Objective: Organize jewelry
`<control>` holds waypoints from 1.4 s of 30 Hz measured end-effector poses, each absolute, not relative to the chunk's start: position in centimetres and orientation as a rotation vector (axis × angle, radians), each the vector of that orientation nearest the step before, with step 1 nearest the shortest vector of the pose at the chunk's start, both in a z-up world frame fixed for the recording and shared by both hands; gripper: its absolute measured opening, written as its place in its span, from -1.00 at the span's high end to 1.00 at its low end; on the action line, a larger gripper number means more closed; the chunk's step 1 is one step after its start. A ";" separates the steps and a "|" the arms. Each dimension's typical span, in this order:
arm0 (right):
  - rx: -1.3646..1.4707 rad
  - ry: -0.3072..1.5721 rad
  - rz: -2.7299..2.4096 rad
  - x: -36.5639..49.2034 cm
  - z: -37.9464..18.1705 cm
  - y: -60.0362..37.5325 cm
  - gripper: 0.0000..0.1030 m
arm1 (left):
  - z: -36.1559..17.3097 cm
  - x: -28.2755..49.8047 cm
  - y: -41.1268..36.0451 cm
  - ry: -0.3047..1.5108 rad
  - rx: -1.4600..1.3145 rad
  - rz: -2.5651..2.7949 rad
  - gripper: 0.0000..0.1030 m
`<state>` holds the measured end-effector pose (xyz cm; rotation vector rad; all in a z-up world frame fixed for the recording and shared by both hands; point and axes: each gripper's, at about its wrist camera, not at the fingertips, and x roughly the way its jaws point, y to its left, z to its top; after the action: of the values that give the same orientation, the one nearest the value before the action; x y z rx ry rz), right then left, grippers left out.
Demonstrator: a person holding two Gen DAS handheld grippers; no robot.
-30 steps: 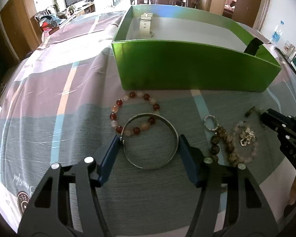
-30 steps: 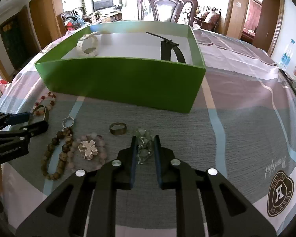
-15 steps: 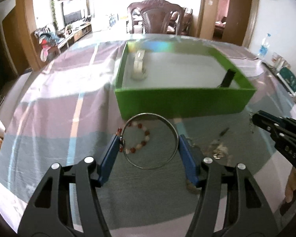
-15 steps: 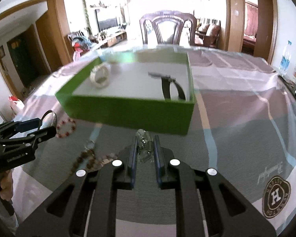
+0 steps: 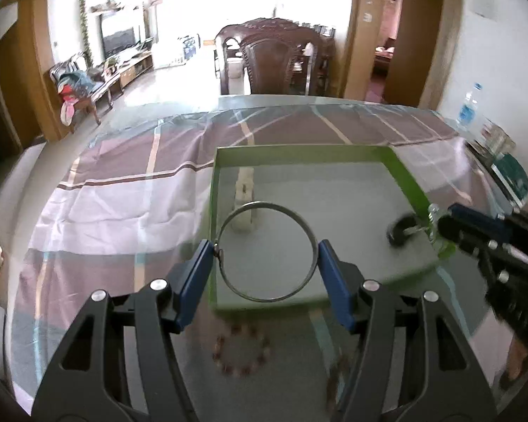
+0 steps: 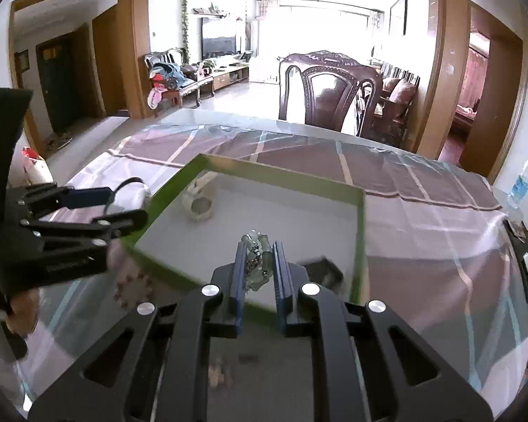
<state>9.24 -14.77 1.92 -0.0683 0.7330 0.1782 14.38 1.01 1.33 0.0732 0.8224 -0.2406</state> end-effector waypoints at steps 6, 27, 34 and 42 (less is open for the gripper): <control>0.013 0.825 0.177 13.2 -1.6 -15.2 0.71 | -1.6 17.6 0.6 0.898 0.020 -0.253 -0.21; -0.014 0.975 0.226 4.3 -6.4 -16.6 0.18 | -6.7 5.3 -1.1 1.014 0.234 -0.356 -0.50; -0.056 0.992 0.143 4.7 -7.8 -17.1 0.18 | -9.7 5.4 -0.1 1.051 0.276 -0.259 -0.60; -0.080 1.015 0.229 2.9 -7.5 -16.7 0.18 | -9.4 6.2 3.4 1.054 0.179 -0.158 -0.60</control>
<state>2.94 -16.75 -7.49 -0.0797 1.0153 0.2288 6.21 3.36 -9.39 0.1785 1.0541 -0.1581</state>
